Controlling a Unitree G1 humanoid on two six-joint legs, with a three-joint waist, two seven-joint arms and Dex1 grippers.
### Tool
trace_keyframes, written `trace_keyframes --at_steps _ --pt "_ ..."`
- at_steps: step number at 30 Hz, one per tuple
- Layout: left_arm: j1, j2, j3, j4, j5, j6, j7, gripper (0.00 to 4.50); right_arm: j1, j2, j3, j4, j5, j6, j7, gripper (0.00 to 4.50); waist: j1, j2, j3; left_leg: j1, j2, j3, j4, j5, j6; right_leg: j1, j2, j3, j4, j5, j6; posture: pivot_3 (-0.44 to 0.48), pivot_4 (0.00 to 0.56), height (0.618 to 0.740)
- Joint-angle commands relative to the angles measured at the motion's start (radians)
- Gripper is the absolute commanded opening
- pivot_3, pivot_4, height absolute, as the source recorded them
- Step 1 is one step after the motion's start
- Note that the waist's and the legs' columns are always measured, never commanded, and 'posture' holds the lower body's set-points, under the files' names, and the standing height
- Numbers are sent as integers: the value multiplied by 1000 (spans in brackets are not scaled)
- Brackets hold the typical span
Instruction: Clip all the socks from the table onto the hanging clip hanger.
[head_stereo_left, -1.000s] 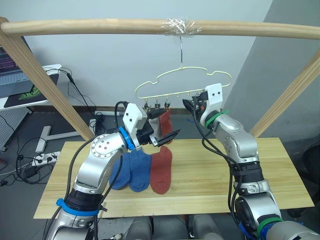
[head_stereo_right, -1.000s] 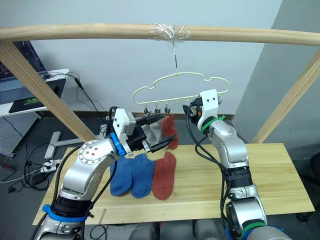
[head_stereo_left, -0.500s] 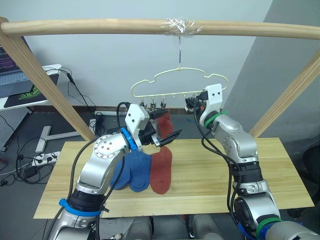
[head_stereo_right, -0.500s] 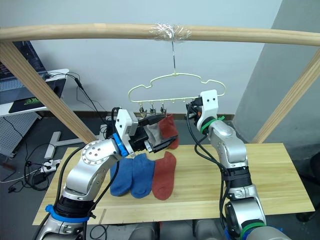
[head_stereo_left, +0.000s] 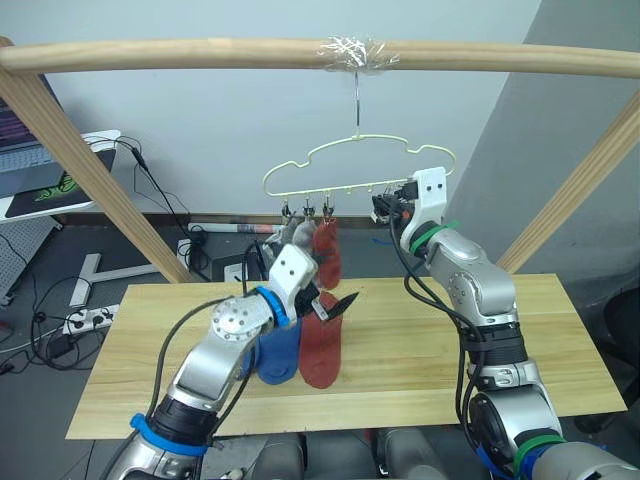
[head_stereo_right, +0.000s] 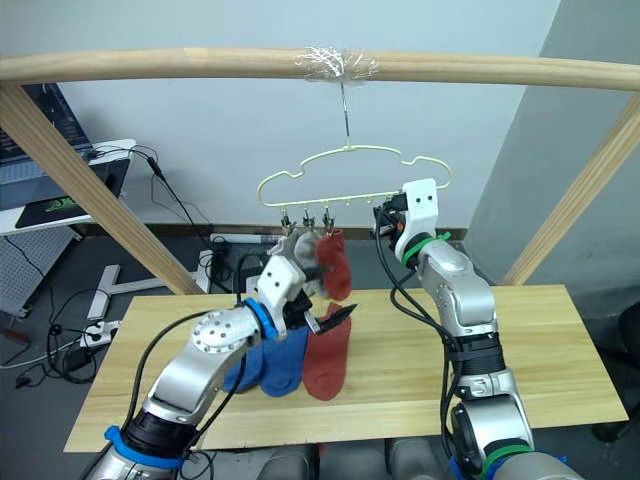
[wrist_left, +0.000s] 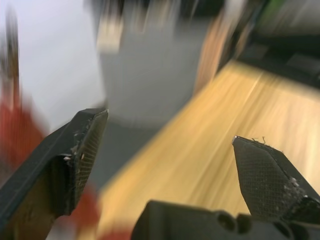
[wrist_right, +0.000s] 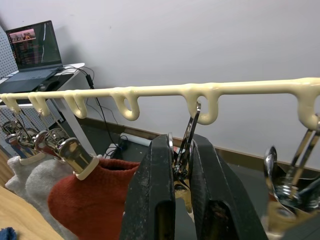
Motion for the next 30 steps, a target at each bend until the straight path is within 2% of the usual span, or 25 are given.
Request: trace_keyframes --at_steps 1,5,9,14,18,26,30 --pt "-16 -39 -32 118 93 35 92 4500 -17 1 -13 -51 11 -17 -5 74 0 0 0 0 0 0 0 0 0 -1 0 0 1 0 0 -46 162 737" --pt "-66 -123 -32 296 103 46 125 4500 -12 5 -6 -59 11 -14 -5 74 0 0 0 -2 0 0 1 0 0 -5 0 0 6 0 0 -54 168 737" --pt "-109 -158 -57 442 147 36 141 4500 -8 7 -3 -65 11 -10 -6 74 0 0 0 -5 0 0 1 0 1 -8 0 0 8 0 0 -60 171 737" --pt "-146 -193 -52 587 199 11 221 4500 -2 12 -2 -74 11 -4 -12 74 -3 0 0 -5 0 0 1 0 1 -8 0 0 8 0 0 -76 173 737" --pt "-129 -199 -60 617 206 8 207 3676 2 18 -3 -80 11 -2 -18 74 -4 0 0 -5 0 0 1 0 1 -8 0 0 8 0 0 -83 174 737" --pt "-79 -186 -56 581 205 -20 179 1211 3 21 -5 -82 13 -2 -26 74 -15 0 0 -3 0 0 1 1 1 -8 0 1 9 0 0 -80 176 737" --pt "-51 -186 -67 519 217 -153 192 29 1 19 -6 -79 13 -3 -26 74 -23 0 0 -3 0 0 1 1 1 -8 0 1 9 0 0 -80 177 737"
